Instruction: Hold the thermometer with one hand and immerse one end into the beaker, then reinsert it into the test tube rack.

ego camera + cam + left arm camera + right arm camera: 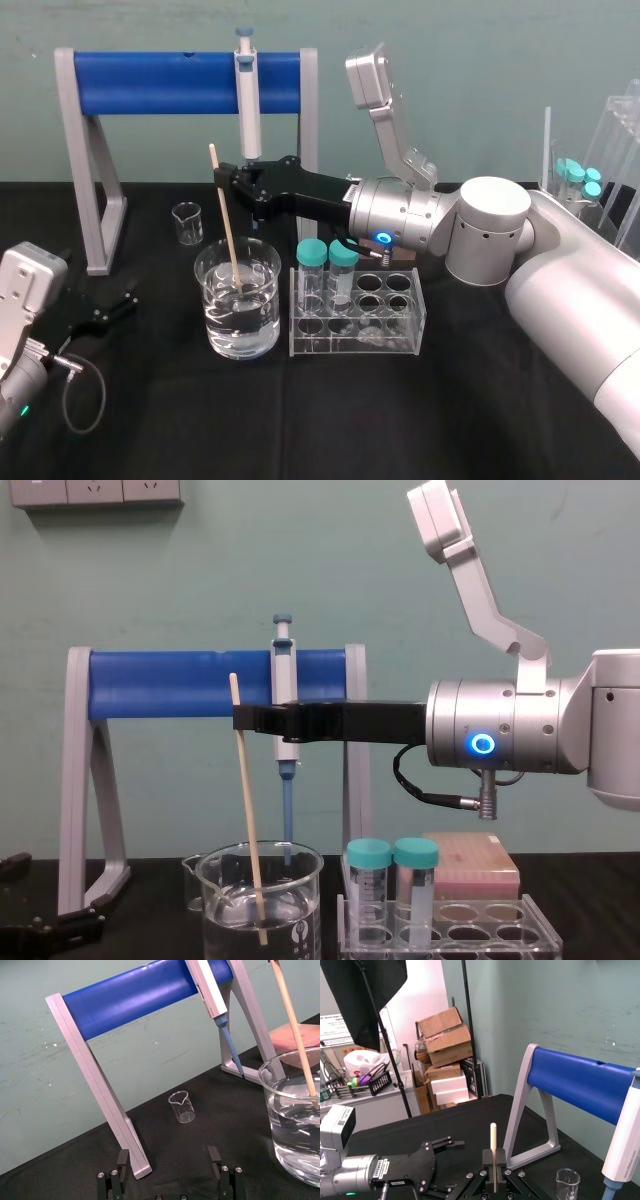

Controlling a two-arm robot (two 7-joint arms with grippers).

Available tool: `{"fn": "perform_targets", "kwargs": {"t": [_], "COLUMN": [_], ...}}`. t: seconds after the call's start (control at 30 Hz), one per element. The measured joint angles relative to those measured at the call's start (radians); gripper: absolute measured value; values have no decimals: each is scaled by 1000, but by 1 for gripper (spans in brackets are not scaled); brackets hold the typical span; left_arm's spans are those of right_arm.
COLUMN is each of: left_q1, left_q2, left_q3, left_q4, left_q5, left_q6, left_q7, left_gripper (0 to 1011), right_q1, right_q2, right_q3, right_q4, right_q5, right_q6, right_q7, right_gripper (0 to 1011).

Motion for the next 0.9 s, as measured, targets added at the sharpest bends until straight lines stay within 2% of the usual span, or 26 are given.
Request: {"fn": "perform_targets", "kwargs": {"t": [0.23,0.53,0.77,0.9], "left_q1": [0,0,0,0], "left_q2": [0,0,0,0], "left_q3": [0,0,0,0], "left_q4": [0,0,0,0], "left_q5": [0,0,0,0], "left_q6": [0,0,0,0], "left_q7": [0,0,0,0], "left_gripper": [1004,1004,1004,1004], "right_q1": [0,3,-2,-17], "right_q2": [3,30,56,102], "right_q3": [3,23,60,87], "right_q4": [-5,-71,-154,-242], "right_q5": [0,10,59,97], "right_q6": [-4,-11,1,32], "right_q7": [5,10,7,-10], "right_gripper": [38,38,38,38]}}
